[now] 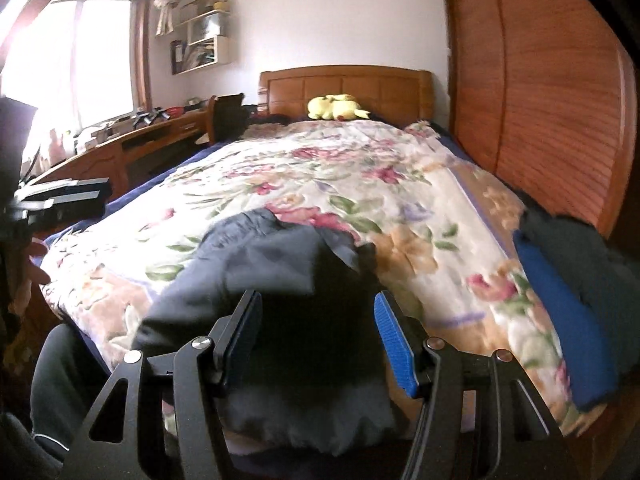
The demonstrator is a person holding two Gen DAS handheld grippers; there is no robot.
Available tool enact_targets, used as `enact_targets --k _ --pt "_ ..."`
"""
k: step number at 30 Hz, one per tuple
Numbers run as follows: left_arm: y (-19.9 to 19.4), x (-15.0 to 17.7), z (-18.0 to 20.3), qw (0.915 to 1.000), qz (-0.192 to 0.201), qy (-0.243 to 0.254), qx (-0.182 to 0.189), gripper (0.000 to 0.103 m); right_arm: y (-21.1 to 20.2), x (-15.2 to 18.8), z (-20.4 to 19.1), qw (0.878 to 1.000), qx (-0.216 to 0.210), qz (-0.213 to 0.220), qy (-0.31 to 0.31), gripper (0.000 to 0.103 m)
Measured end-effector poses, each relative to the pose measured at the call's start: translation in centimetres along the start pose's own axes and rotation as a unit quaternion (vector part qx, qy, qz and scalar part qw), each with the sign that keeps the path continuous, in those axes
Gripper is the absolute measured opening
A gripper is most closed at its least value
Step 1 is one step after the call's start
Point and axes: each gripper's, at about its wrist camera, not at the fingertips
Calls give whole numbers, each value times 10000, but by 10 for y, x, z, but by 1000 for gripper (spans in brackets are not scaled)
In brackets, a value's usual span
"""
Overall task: Fold large clothes
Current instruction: 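Withdraw both open tools from the folded jacket, then close the right tool on the folded black jacket bundle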
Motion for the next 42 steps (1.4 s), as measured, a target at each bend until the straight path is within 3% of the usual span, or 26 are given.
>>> enact_targets --k 11,18,32,37,40,42 --pt "-31 63 -61 9956 77 -604 -717 73 51 -45 -36 9970 -87 -291 -718 61" --pt "-49 95 -85 9911 182 -908 -956 73 68 -55 -45 9935 -32 -596 -972 62" --pt "-68 128 -106 9834 339 -1208 -1312 74 115 -50 -38 9860 -268 -1436 -798 62" --pt "-66 137 -106 9828 287 -1244 -1336 74 120 -44 -34 9858 -420 -1522 -565 62" --pt "-64 140 -108 9827 256 -1284 -1308 74 119 -46 -35 9862 -453 -1504 -531 46" --pt "-62 141 -108 9829 232 -1289 -1291 74 117 -47 -37 9856 -523 -1501 -578 17"
Point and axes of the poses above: each gripper's, at about its wrist camera, not at the fingertips, and y roughly the way its jaws point, z to its right, x to its underside, and after that the axes turned 9 degrees about x, right-handed
